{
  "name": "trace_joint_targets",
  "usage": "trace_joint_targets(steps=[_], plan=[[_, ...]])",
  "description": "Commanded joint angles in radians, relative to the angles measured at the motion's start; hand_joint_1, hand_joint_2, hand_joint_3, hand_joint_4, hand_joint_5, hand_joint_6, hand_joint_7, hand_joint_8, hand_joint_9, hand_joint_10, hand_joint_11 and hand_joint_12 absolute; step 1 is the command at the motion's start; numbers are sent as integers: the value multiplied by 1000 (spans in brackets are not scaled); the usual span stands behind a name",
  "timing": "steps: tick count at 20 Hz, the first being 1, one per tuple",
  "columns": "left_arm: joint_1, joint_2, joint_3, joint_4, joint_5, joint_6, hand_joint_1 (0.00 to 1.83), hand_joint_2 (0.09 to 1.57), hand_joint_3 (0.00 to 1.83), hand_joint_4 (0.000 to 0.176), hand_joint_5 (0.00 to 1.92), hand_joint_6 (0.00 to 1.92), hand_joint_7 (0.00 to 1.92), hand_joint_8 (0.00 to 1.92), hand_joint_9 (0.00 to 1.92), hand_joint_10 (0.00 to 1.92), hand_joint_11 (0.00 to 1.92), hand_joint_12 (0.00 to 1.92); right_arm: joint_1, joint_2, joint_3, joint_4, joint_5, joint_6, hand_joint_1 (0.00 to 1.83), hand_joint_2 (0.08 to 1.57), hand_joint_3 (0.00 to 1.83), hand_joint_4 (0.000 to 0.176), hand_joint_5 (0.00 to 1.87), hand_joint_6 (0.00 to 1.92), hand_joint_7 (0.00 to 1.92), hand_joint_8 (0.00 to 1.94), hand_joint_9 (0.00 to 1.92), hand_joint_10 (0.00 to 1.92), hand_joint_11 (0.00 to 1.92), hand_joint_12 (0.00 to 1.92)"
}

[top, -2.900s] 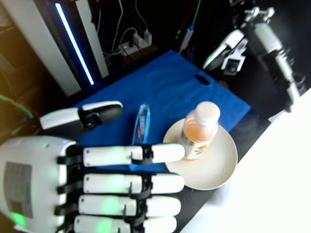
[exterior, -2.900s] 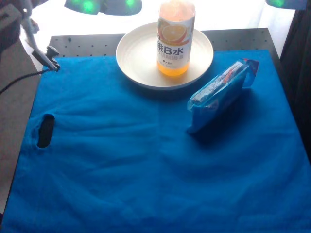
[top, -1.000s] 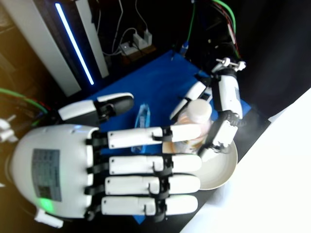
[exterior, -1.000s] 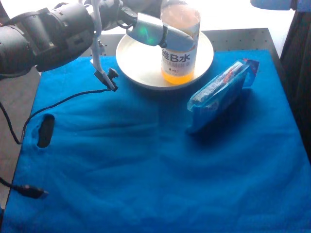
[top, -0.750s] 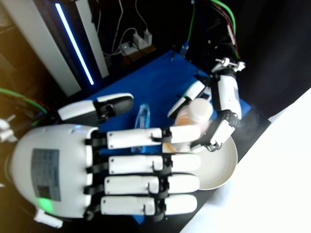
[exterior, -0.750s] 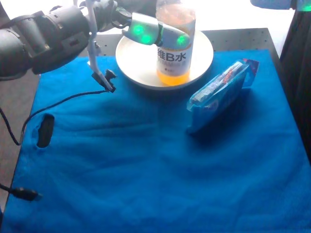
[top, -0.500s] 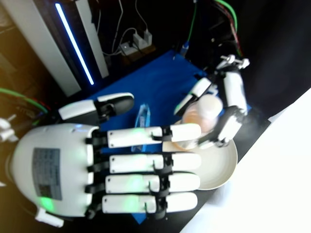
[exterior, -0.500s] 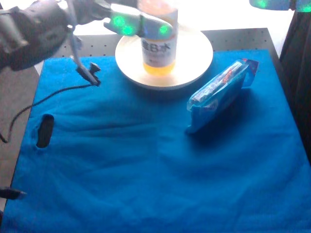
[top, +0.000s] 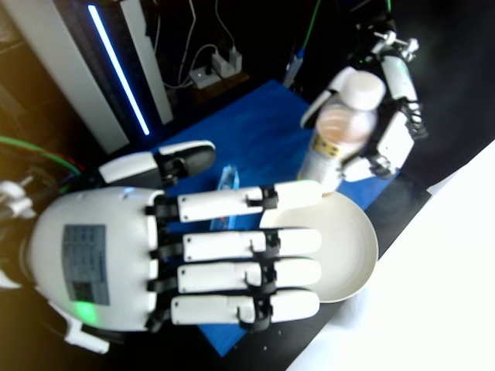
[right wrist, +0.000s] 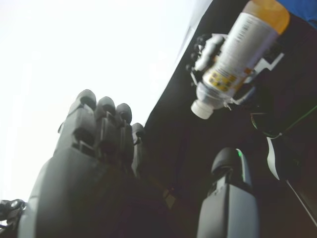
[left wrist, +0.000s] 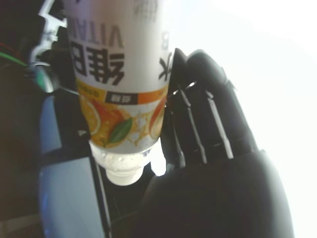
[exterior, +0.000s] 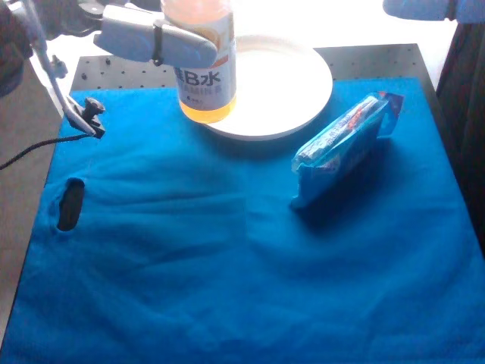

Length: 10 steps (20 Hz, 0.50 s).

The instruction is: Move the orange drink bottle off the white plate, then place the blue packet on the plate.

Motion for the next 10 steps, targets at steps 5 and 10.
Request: trace_joint_targets(steps=[5, 10], plan=[[33, 90, -87, -79, -190, -5, 1357, 1151, 0, 0, 871, 979, 865, 1195, 882, 1299, 710, 994, 17, 4, -4, 60, 104, 8, 603, 869, 2, 105, 190, 2, 293, 4, 210, 2, 0, 468], [78, 115, -132, -92, -210, 28, 1259, 1115, 1, 0, 938, 977, 1008, 998, 1180, 463, 770, 1192, 17, 4, -7, 60, 114, 8, 587, 848, 0, 104, 189, 2, 247, 1, 208, 0, 0, 531]])
